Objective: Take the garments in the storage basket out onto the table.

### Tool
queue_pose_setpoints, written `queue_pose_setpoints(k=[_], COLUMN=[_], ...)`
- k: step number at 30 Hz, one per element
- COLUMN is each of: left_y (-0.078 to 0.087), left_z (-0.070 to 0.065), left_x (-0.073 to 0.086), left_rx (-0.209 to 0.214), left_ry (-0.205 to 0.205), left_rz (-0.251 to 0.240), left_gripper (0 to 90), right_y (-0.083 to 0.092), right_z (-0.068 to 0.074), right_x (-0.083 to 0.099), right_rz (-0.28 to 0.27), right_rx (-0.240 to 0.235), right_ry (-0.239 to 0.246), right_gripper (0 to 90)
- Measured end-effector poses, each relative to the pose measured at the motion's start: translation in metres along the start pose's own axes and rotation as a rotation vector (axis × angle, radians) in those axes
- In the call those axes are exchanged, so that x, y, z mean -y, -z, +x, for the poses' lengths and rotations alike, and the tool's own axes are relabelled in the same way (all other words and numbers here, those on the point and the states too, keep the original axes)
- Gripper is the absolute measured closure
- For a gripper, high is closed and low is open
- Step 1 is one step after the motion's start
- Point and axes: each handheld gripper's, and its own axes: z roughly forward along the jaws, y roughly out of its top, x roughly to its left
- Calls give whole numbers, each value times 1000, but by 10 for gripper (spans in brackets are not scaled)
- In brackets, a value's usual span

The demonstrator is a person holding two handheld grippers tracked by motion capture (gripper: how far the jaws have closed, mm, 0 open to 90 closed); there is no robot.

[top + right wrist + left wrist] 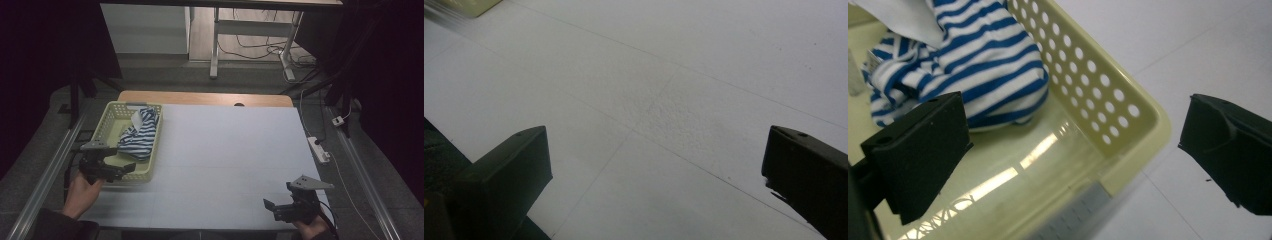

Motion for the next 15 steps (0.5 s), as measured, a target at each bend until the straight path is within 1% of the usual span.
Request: queue_pose_setpoints(k=[4, 8, 13, 14, 15], left_y=[-7, -14, -24, -24, -26], left_z=[7, 12, 19, 19, 21], left_x=[-8, -16, -28, -28, -33], left_rx=[-4, -6, -25, -25, -20], left_ry=[3, 2, 0, 0, 11], left_rz=[-4, 10, 29, 29, 47], left_gripper=[0, 0, 0, 0, 0], right_y=[0, 0, 0, -1, -1], right_z=[0, 0, 0, 0, 0], right_x=[0, 0, 0, 0, 0], right_rz=[-1, 0, 1, 1, 1], right_rx=[0, 0, 0, 0, 0], right_ry=[1, 1, 0, -2, -2], right_gripper=[0, 0, 0, 0, 0])
